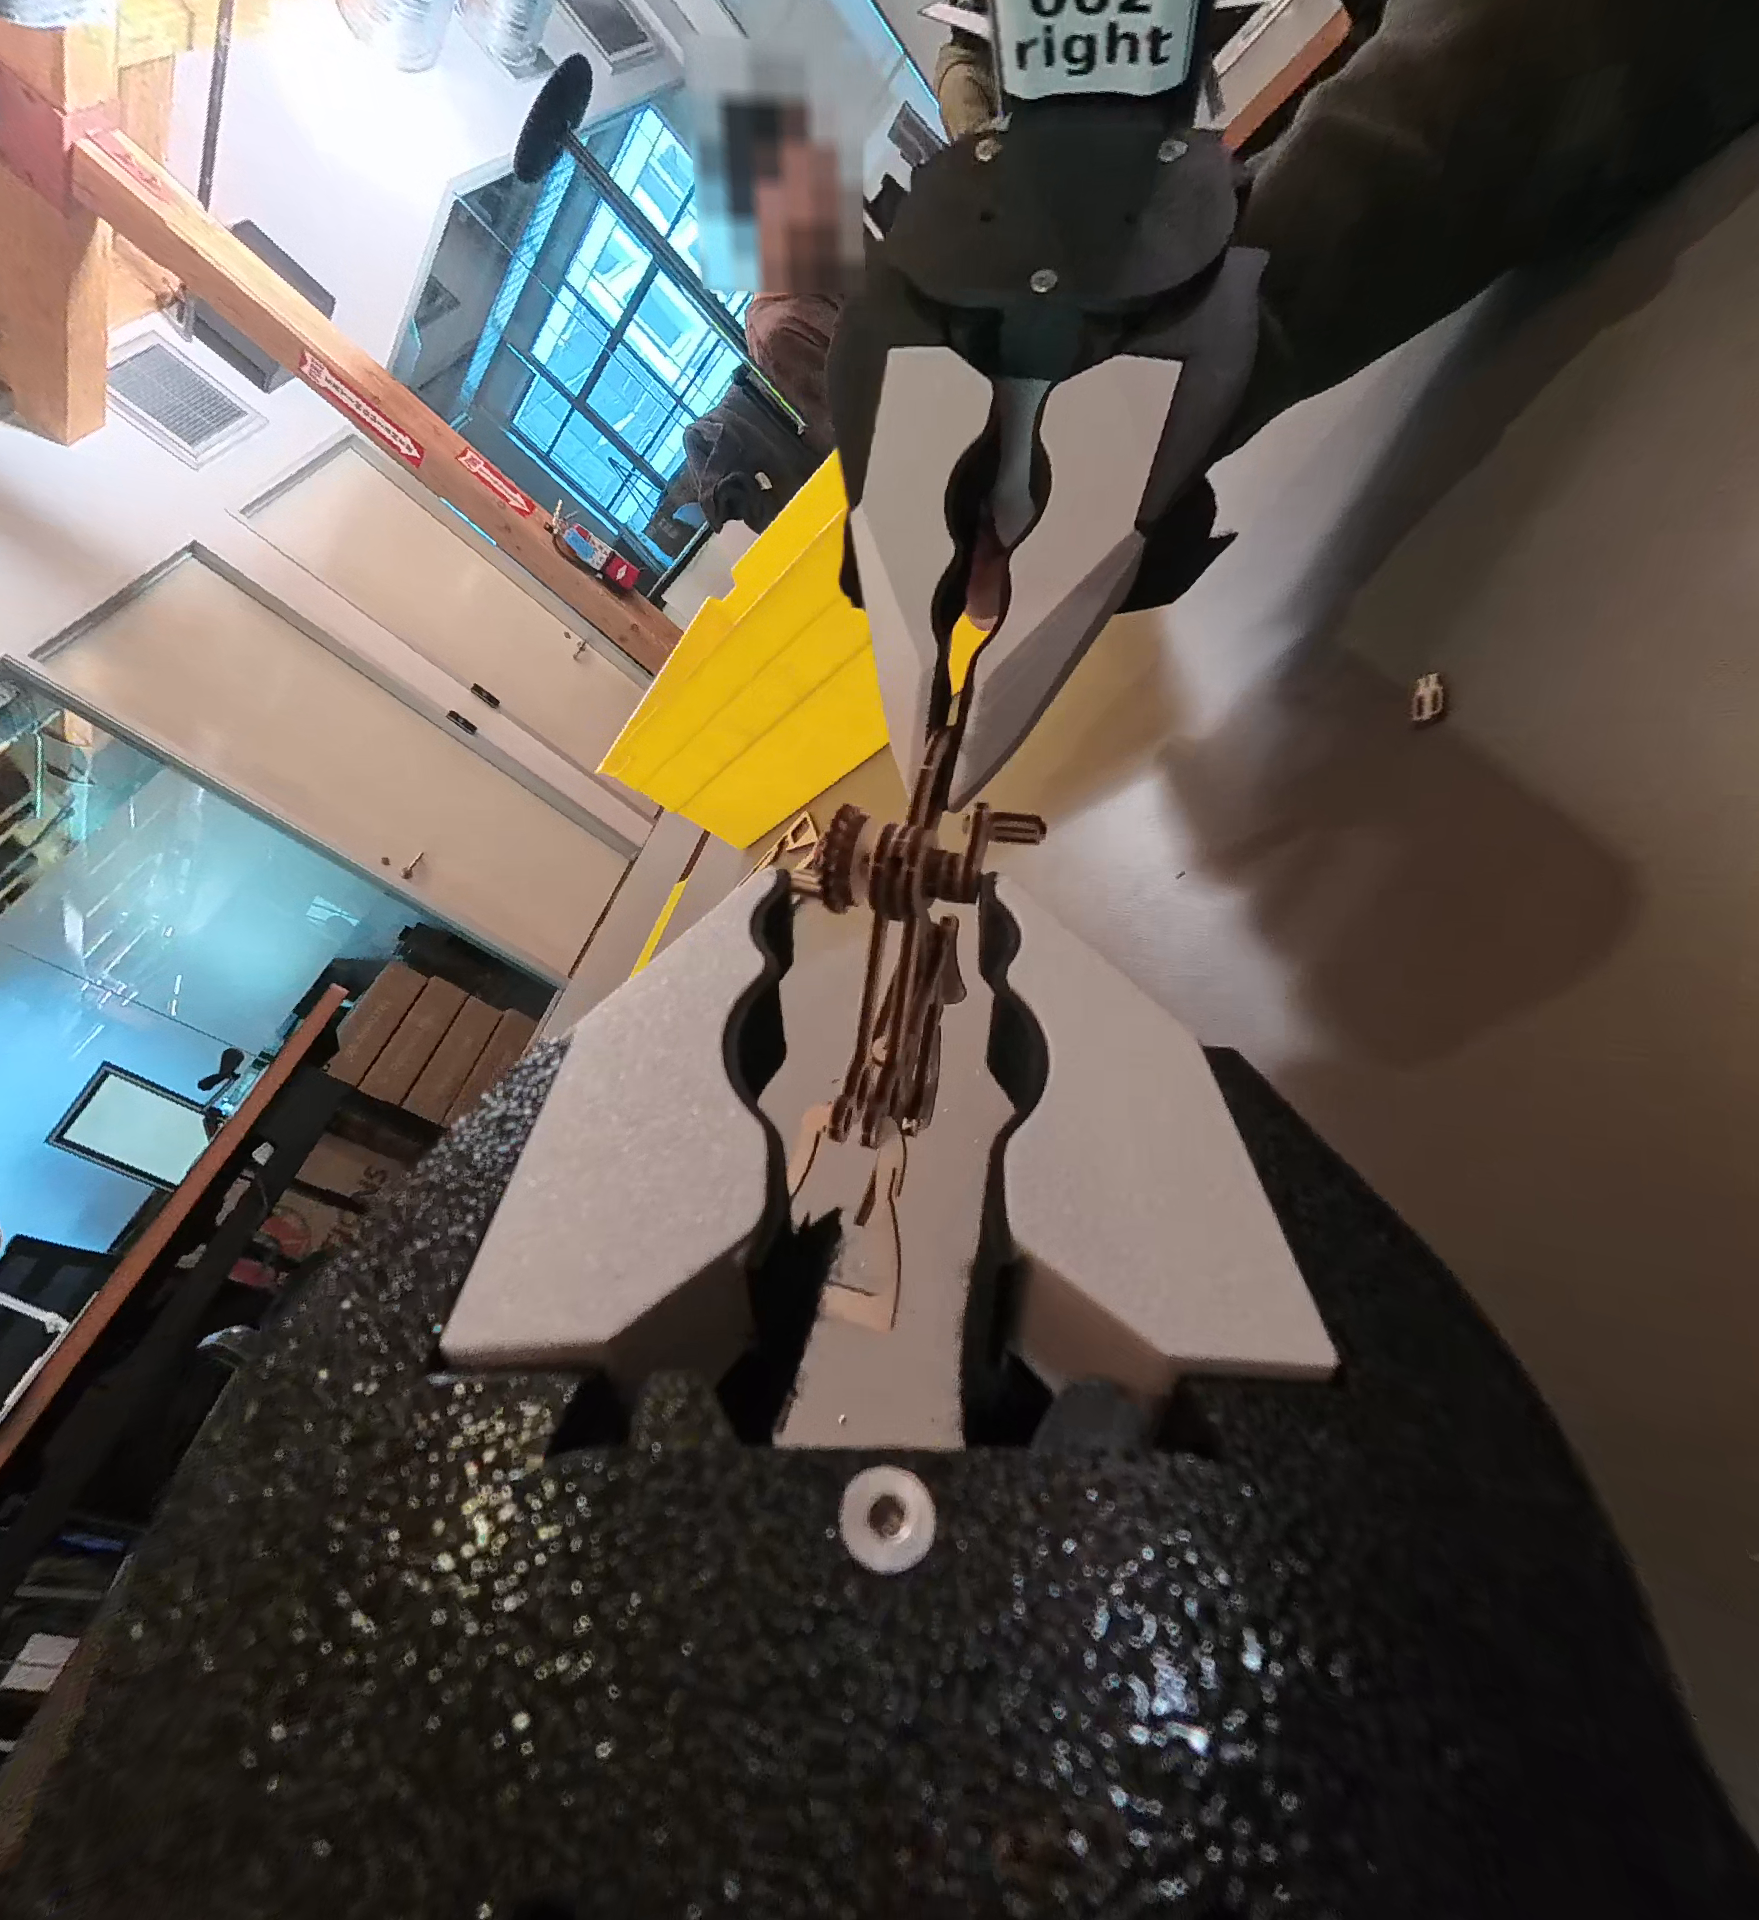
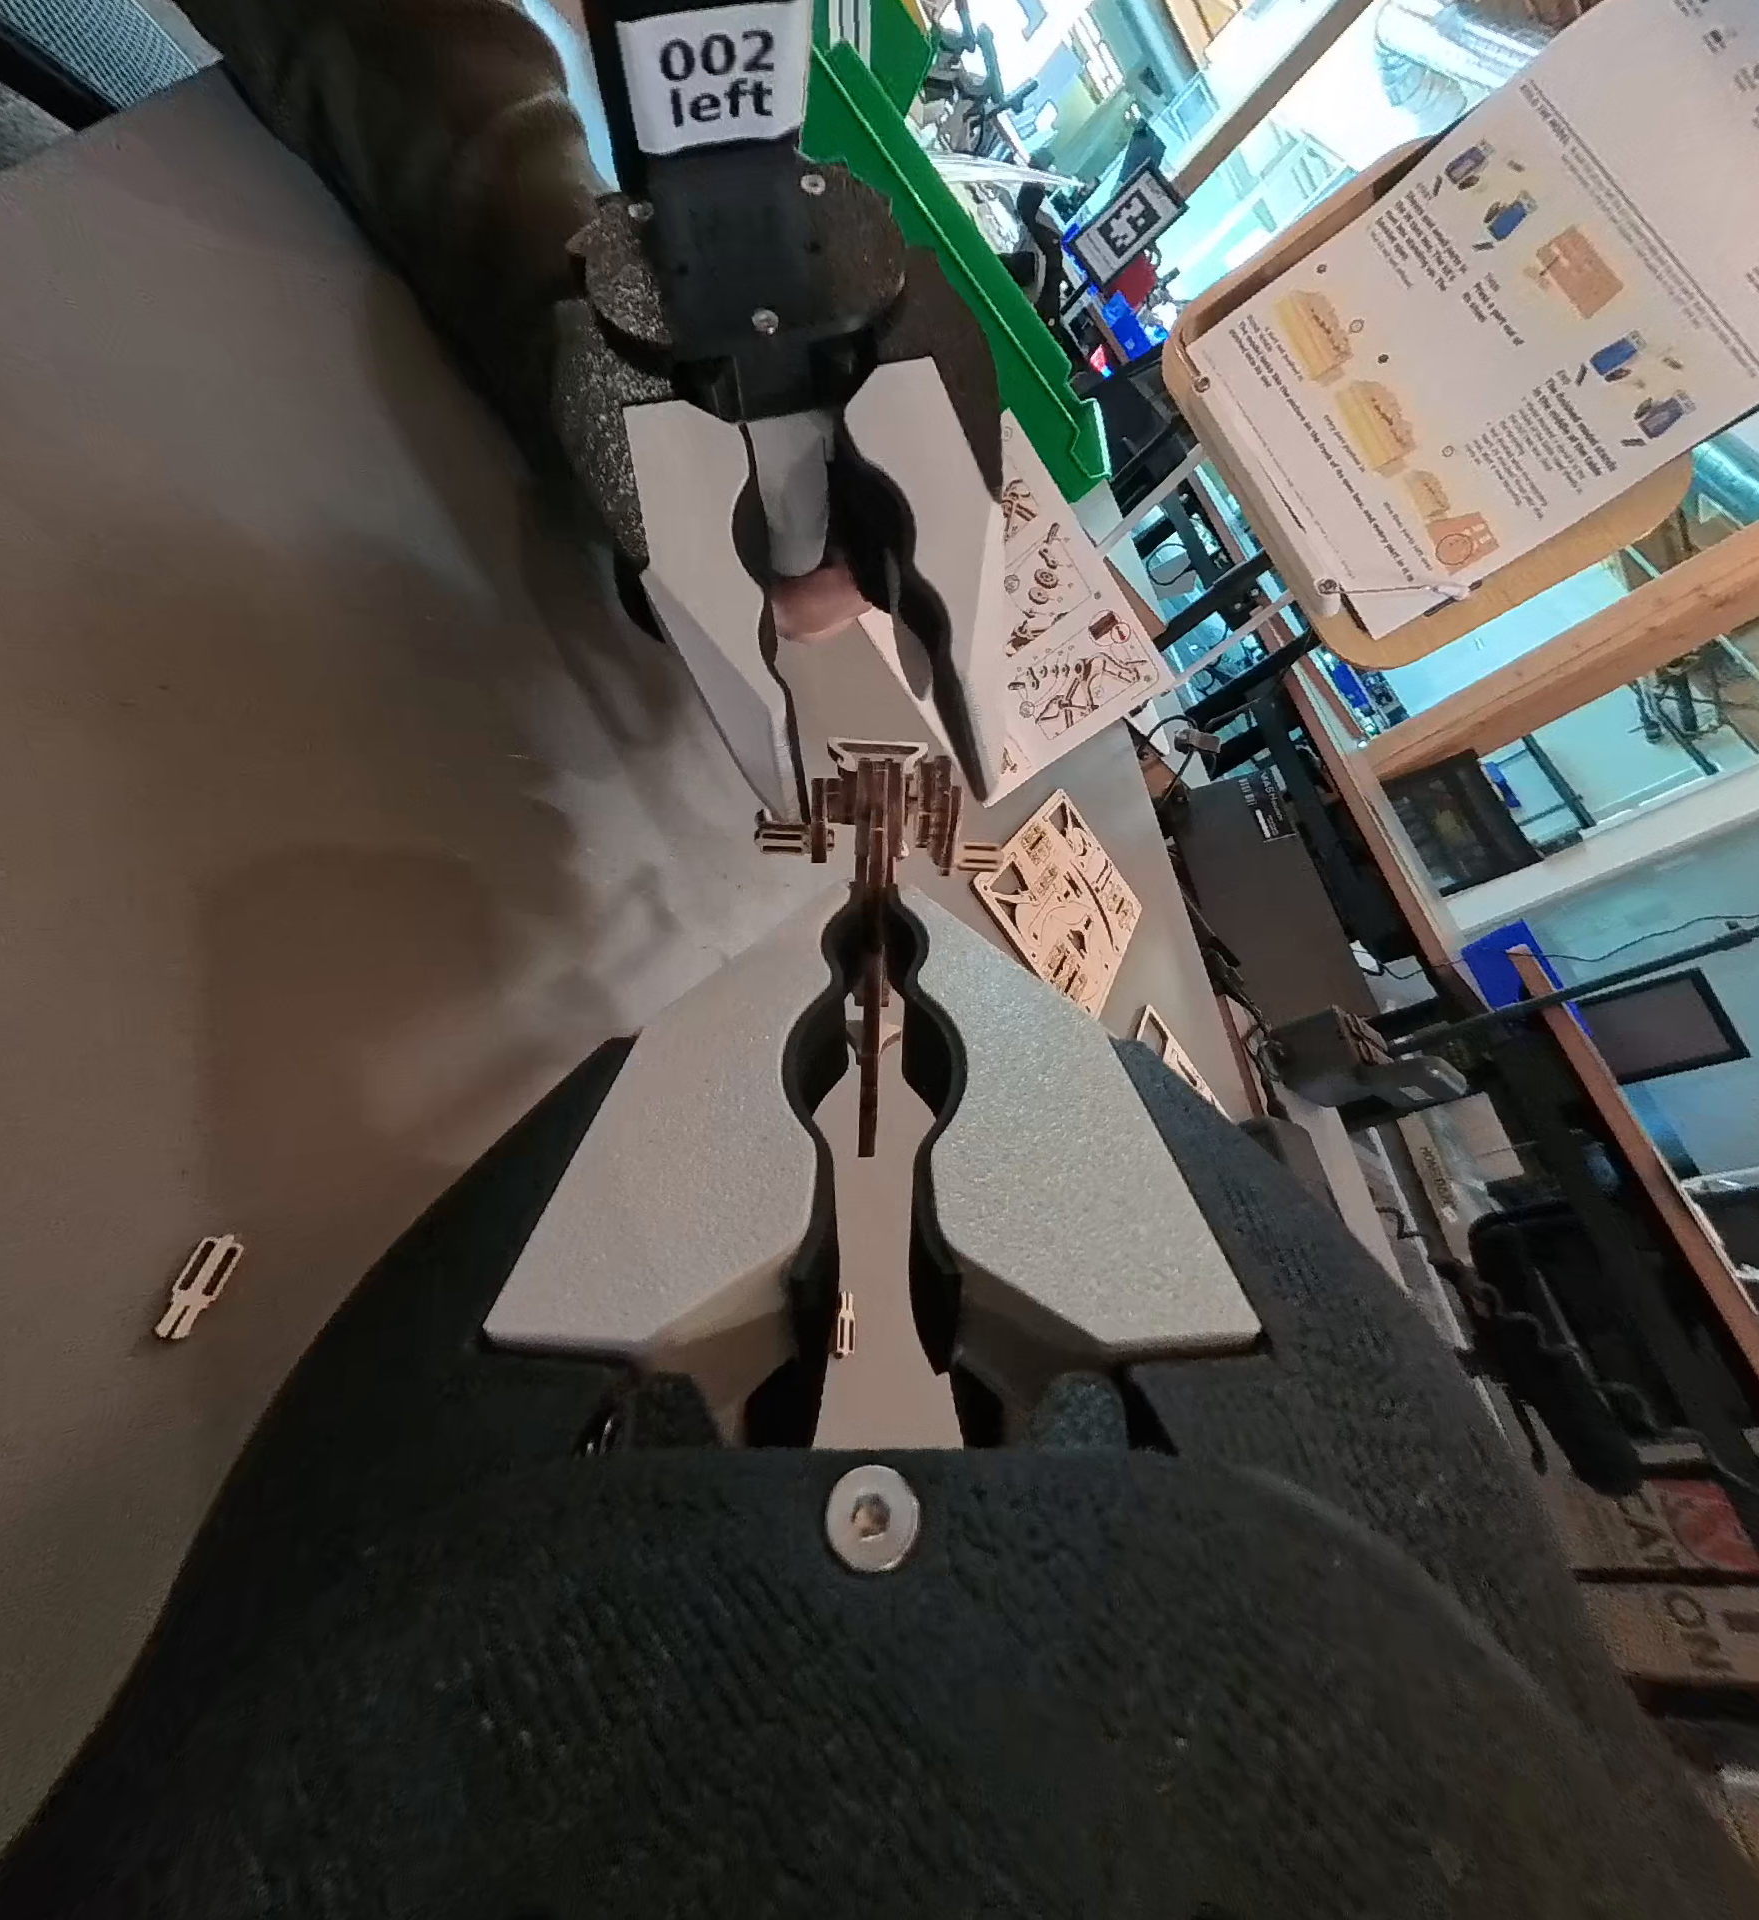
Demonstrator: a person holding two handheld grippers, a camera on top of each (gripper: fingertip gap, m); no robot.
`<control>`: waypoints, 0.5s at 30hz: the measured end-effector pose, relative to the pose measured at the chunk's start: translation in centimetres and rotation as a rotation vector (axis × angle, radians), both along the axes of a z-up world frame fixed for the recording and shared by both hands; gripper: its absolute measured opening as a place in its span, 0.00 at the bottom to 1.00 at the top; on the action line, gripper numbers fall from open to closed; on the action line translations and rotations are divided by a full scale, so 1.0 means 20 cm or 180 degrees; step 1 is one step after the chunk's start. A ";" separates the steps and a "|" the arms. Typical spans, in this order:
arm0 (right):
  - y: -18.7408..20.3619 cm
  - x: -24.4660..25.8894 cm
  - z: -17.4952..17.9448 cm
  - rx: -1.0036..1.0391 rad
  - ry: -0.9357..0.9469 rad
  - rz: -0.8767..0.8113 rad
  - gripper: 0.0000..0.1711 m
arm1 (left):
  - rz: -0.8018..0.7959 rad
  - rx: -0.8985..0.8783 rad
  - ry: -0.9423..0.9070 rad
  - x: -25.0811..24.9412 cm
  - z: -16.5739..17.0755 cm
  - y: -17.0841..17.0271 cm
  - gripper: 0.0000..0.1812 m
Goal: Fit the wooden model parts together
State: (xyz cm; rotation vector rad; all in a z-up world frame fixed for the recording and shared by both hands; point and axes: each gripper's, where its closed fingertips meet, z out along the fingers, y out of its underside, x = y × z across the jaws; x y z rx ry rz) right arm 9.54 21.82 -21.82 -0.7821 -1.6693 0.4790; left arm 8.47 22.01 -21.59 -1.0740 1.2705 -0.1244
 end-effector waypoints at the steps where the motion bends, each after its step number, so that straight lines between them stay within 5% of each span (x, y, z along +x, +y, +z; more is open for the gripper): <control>1: 0.00 0.00 0.00 -0.0005 0.0002 -0.0012 0.00 | -0.0010 -0.0004 -0.0002 0.00 0.00 0.00 0.20; 15: 0.01 0.00 0.02 -0.0137 0.0077 0.0007 0.00 | -0.0097 0.0003 -0.0028 0.00 0.00 -0.01 0.23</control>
